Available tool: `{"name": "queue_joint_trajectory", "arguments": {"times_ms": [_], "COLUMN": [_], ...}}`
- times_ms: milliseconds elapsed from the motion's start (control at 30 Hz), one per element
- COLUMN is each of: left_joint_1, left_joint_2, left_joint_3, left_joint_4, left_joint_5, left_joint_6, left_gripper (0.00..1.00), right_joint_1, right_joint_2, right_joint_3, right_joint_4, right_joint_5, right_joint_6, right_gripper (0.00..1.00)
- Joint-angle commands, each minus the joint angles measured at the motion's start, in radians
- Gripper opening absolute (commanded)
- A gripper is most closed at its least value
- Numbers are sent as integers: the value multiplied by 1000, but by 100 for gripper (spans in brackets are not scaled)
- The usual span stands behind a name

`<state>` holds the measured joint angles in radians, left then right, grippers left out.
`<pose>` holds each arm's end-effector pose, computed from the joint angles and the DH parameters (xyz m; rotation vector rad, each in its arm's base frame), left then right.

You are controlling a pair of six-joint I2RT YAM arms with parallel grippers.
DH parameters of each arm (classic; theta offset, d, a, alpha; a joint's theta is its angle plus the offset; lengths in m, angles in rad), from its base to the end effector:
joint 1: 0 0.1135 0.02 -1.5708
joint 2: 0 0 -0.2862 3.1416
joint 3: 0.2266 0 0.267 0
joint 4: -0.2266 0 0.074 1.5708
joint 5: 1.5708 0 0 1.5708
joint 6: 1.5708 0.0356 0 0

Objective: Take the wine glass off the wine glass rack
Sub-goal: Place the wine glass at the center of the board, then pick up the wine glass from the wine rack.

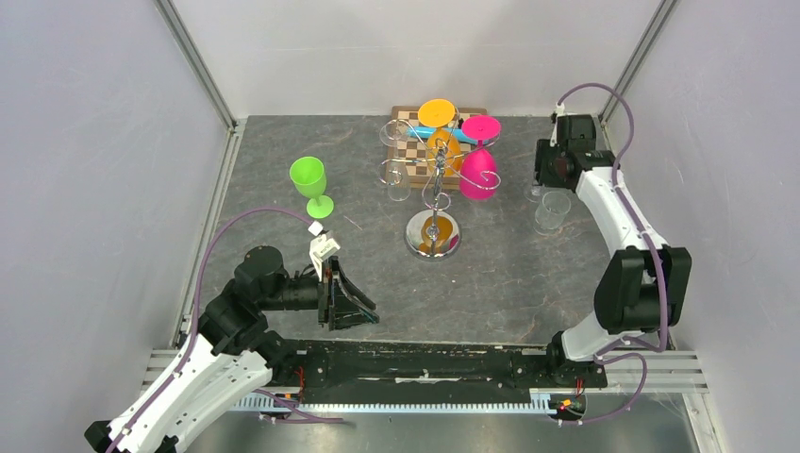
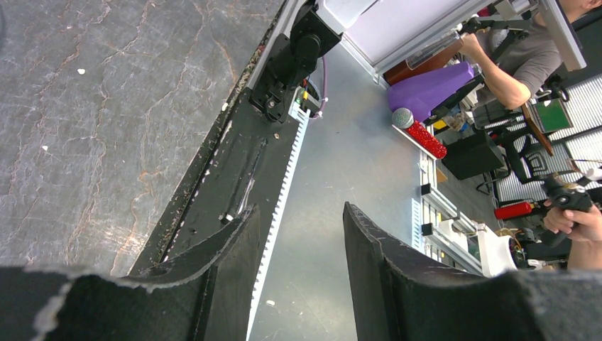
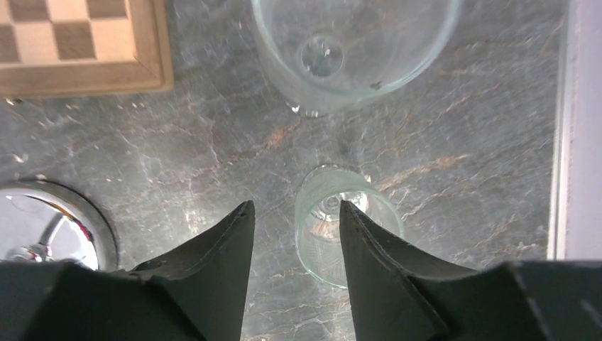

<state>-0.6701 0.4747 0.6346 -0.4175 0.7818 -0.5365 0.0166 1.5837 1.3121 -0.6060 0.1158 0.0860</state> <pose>0.0696 -0.0872 0.3197 0.7482 1.9045 -1.5146 0.3603 0.0019 0.3035 0.1358 2.4389 -0.0962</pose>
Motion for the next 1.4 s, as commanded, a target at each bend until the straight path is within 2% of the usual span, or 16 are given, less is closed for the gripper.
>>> {"name": "queue_joint_trajectory", "arguments": {"times_ms": [0,533,1033,1367], "left_joint_1": [-7,-7,-6,-6], "left_joint_2": [2,23,42,39], "left_joint_3": [2,3,2,4], "left_joint_4": [22,19,17,15], "left_joint_5": [-10,-19,-24,-29], "left_joint_6": [37,37,37,37], "left_gripper": [53,53,53,53], "right_joint_1": [-3,0,23,115], "right_joint_2": [-91,-221,-260,-201], "right_joint_3": [111,244,260,292], "right_joint_4": [1,37,221,228], "right_joint_5": [26,-240,-524,-535], "right_joint_6": [22,95,293,343], "right_gripper": [51,60,64,65]}}
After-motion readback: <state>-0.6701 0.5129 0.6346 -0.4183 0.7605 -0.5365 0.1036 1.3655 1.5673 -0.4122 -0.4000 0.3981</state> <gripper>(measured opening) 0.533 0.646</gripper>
